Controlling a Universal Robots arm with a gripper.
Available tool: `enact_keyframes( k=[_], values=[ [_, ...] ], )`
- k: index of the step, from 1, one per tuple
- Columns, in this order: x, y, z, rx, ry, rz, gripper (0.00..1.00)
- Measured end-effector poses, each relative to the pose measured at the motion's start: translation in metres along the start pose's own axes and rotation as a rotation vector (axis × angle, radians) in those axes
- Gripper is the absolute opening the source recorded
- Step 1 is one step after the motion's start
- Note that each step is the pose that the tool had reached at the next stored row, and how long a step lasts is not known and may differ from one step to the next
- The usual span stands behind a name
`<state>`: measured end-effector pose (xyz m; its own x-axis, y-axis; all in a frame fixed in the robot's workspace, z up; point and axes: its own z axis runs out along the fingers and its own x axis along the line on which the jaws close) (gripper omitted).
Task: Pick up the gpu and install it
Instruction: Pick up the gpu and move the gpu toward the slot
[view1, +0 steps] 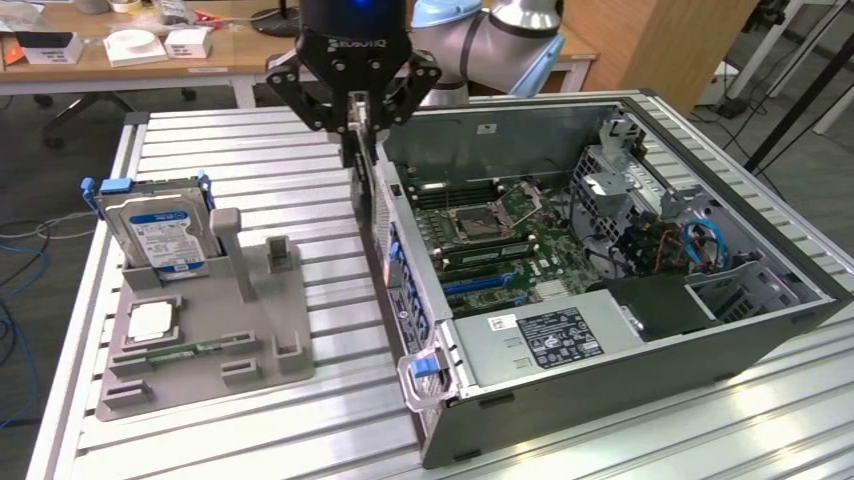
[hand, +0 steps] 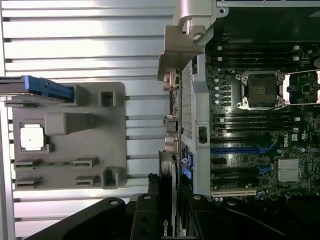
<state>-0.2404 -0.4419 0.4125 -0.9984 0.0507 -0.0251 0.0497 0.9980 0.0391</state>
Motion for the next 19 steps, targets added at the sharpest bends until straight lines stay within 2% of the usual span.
enact_keyframes(
  k=[19],
  values=[
    [-0.057,0.0028,0.0015,0.0001,0.0,0.0,0.26]
  ],
)
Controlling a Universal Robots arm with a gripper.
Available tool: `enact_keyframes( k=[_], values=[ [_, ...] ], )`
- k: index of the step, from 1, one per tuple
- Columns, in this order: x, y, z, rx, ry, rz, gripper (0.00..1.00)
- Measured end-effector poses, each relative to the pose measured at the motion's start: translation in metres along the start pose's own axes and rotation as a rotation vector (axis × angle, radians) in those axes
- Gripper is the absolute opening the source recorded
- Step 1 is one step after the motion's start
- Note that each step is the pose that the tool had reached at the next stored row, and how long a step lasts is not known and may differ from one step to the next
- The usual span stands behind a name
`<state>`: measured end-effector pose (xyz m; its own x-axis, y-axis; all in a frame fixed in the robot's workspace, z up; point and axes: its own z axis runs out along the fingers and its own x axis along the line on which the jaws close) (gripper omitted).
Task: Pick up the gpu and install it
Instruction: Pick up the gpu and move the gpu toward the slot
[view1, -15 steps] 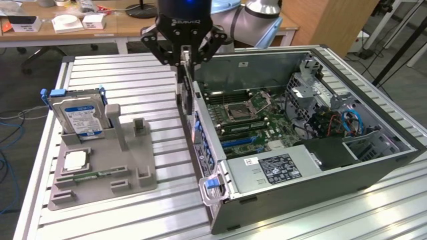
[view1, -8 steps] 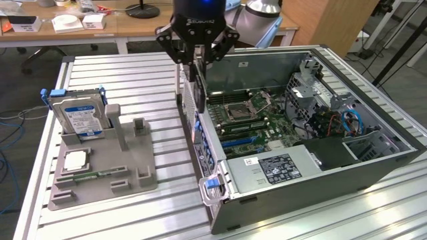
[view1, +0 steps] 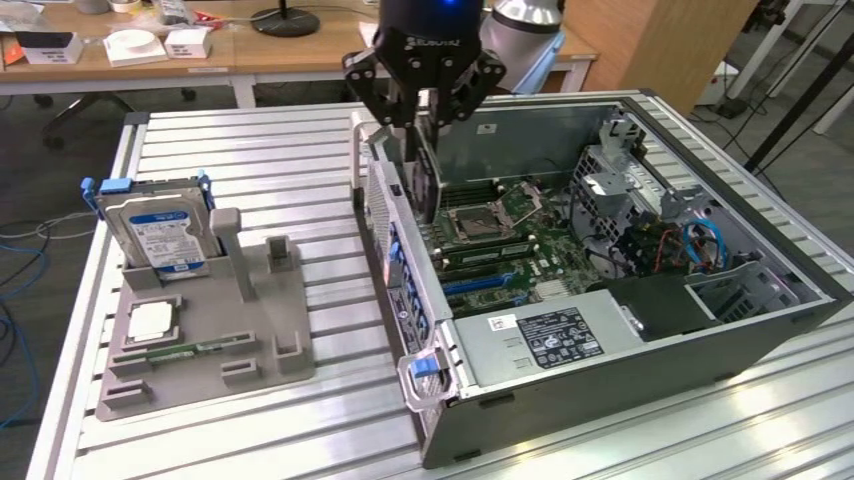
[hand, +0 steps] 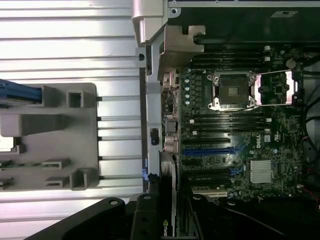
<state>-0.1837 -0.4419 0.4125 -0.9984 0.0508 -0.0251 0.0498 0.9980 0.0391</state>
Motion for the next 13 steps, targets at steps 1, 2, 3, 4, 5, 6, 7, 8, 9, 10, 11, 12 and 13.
enact_keyframes(
  k=[1,2,3,4,5,6,7,8,9,10,11,12,13],
  values=[
    [-0.003,0.0001,0.0001,-0.0001,0.0,0.0,0.26],
    [-0.006,0.0003,0.0002,-0.0001,0.0,0.0,0.26],
    [-0.009,0.0005,0.0003,-0.0001,-0.0001,0.0,0.26],
    [-0.012,0.0006,0.0004,-0.0001,0.0,0.0,0.26],
    [-0.015,0.0008,0.0005,-0.0001,-0.0001,0.0,0.26],
    [-0.018,0.0009,0.0006,-0.0002,0.0,0.0,0.26],
    [-0.021,0.001,0.0006,-0.0001,0.0,0.0,0.26],
    [-0.024,0.0012,0.0007,-0.0001,-0.0001,0.0,0.26],
    [-0.027,0.0013,0.0007,0.0,0.0,0.0,0.26],
    [-0.029,0.0015,0.0008,-0.0001,0.0,0.0,0.26],
    [-0.032,0.0016,0.0009,-0.0001,0.0,0.0,0.26],
    [-0.035,0.0018,0.0009,0.0,0.0,0.0,0.26],
    [-0.038,0.0019,0.001,0.0,0.0,0.0,0.26]
  ],
)
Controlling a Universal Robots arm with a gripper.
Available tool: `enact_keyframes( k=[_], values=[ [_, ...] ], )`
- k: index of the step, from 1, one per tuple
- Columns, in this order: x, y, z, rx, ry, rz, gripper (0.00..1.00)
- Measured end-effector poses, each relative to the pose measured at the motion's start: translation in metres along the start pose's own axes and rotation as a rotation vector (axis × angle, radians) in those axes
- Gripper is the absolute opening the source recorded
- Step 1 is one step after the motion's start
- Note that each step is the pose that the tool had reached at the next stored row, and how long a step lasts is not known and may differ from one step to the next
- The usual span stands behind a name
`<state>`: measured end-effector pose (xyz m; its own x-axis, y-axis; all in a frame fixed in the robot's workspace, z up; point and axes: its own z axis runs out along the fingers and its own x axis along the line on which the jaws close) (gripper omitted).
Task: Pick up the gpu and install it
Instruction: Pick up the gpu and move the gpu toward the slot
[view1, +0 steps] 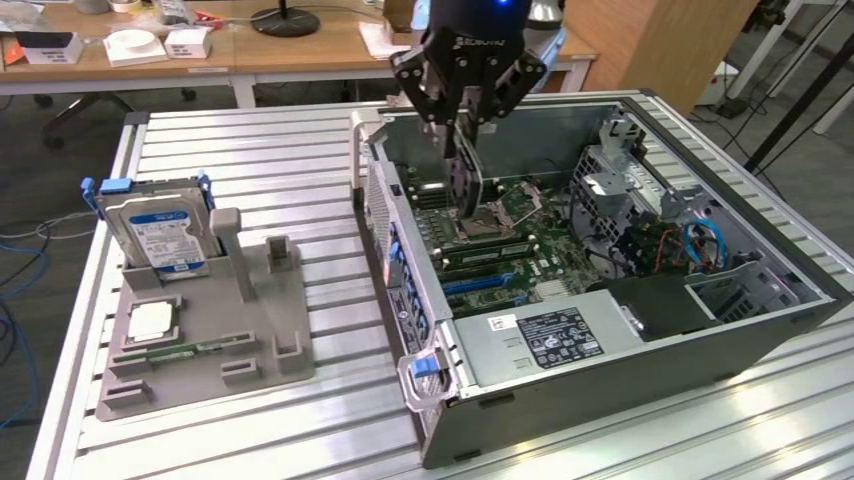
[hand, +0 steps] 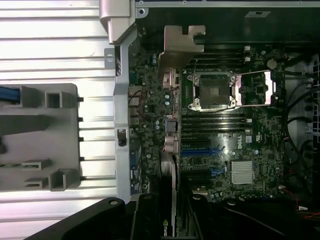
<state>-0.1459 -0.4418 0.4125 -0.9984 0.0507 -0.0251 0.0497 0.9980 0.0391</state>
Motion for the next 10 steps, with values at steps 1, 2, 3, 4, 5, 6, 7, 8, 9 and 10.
enact_keyframes(
  k=[1,2,3,4,5,6,7,8,9,10],
  values=[
    [-0.003,0.0001,0.0001,0.0,0.0,0.0,0.26],
    [-0.006,0.0003,0.0002,-0.0002,-0.0001,0.0,0.26],
    [-0.009,0.0005,0.0003,-0.0001,0.0,0.0,0.26],
    [-0.012,0.0006,0.0003,0.0,0.0,0.0,0.26],
    [-0.015,0.0007,0.0004,0.0,0.0,0.0,0.26],
    [-0.017,0.0009,0.0005,0.0,0.0,0.0,0.26],
    [-0.02,0.001,0.0006,-0.0002,-0.0001,0.0,0.26],
    [-0.022,0.0011,0.0007,-0.0002,-0.0001,0.0,0.26],
    [-0.025,0.0013,0.0007,0.0,0.0,0.0,0.26],
    [-0.027,0.0013,0.0007,0.0,0.0,0.0,0.26]
  ],
)
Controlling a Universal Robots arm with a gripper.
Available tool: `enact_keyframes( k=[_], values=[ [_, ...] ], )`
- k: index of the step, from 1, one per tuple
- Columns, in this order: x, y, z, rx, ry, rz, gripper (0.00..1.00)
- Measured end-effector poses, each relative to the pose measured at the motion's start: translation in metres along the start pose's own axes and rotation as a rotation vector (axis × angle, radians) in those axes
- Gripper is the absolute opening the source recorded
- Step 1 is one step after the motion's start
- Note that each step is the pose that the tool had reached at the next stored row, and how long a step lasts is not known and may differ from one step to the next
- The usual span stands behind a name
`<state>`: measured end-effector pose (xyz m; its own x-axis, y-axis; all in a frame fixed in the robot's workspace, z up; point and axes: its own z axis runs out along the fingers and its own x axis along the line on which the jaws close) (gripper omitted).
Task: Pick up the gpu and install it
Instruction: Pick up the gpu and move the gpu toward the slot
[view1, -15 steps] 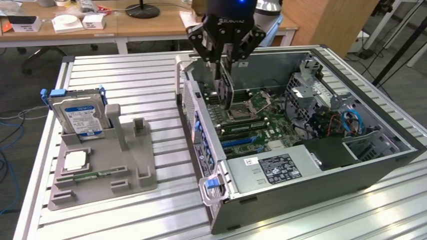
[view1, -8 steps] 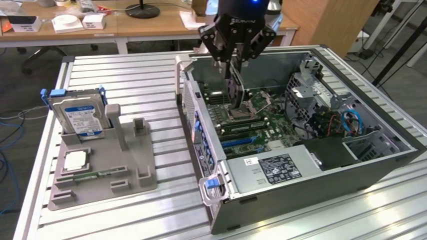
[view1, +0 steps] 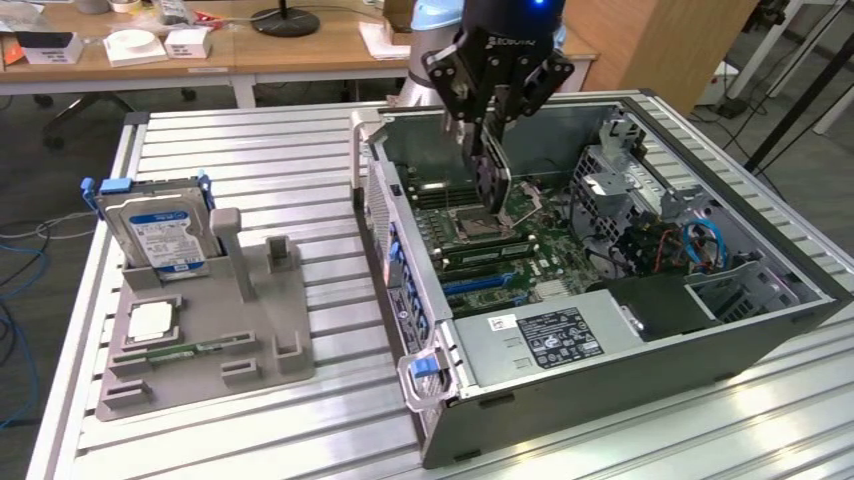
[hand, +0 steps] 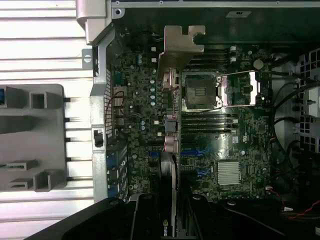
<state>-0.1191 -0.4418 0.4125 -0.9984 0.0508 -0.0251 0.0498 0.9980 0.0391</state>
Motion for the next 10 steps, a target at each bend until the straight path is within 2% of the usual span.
enact_keyframes(
  k=[3,10],
  values=[
    [-0.0041,0.0002,0.0001,0.0,0.0,0.0,0.26],
    [-0.0045,0.0002,0.0001,0.0,0.0,0.0,0.26]
  ],
)
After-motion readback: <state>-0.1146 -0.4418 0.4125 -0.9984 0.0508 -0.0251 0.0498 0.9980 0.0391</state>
